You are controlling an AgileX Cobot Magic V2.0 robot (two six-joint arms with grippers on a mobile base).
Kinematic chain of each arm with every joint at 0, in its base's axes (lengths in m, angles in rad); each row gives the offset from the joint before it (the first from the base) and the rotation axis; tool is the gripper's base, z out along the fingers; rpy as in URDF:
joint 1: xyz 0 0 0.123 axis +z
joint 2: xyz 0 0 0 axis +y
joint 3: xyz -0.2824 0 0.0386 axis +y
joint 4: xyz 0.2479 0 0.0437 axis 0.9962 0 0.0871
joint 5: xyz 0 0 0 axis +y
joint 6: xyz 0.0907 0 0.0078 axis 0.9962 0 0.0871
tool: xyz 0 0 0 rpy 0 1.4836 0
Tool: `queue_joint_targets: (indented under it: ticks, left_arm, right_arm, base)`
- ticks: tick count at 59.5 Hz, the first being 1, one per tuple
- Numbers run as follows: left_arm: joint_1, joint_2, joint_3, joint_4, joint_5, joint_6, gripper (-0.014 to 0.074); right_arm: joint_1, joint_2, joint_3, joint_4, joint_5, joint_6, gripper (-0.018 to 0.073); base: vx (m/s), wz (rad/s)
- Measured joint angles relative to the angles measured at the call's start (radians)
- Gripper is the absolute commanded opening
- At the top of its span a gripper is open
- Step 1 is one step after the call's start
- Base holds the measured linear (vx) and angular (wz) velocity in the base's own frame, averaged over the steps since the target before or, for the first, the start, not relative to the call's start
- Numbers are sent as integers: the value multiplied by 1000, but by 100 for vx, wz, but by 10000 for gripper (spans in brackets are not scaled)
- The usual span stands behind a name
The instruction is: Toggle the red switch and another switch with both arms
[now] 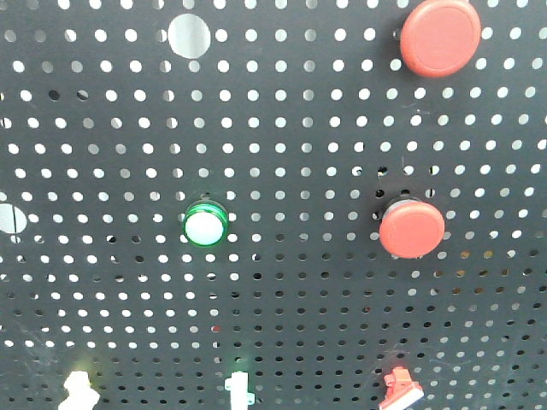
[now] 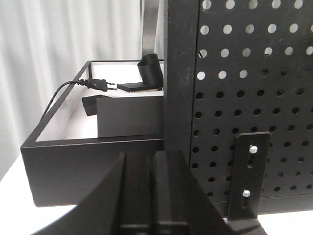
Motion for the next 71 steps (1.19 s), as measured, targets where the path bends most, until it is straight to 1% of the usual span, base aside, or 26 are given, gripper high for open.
queue_joint_targets:
  ticks: [5,10,14,18,21,23,27,29,31,35,39,43,48,54,71]
  left_arm:
    - [0,0,0,0,0,0,3]
    - [0,0,0,0,0,0,3]
    - [0,0,0,1,0,0,3]
    - [0,0,0,1,0,0,3]
    - [0,0,0,1,0,0,3]
    - [0,0,0,1,0,0,3]
    - [0,0,0,1,0,0,3]
    - [0,0,0,1,0,0,3]
    - [0,0,0,1,0,0,3]
    - [0,0,0,1,0,0,3]
    - [0,0,0,1,0,0,3]
    - [0,0,0,1,0,0,3]
    - [0,0,0,2,0,0,3]
    - [0,0,0,2,-1,0,3]
    - [0,0,0,3,0,0,3]
  right_arm:
    - [0,0,0,7,0,0,-6]
    - [0,0,0,67,2,-26,-6]
    - [0,0,5,173,9,-73,-6]
    - [0,0,32,335,-4,-143,-6]
    - [0,0,84,468,-46,-220,-6]
    - [0,0,126,539,-85,-268,-6]
    - [-9,0,216,631,-172,-339,-6]
    - [-24,0,256,666,-220,-356,-6]
    - [-51,0,289,694,-262,-365,-6]
    - [-138,0,330,736,-323,-366,-6]
    - [-261,0,339,757,-368,-366,-6]
    - [-366,-4,339,751,-389,-366,-6]
    - [-445,-42,341,728,-394,-367,-6]
    - [-485,-81,341,717,-404,-367,-6]
    - [-488,-87,341,711,-413,-367,-6]
  base:
    - [0,0]
    - [0,0]
    - [0,0]
    - [0,0]
    - [0,0]
    - [0,0]
    - [0,0]
    - [0,0]
    - [0,0]
    - [0,0]
    - [0,0]
    - [0,0]
    - [0,0]
    - [0,0]
    - [0,0]
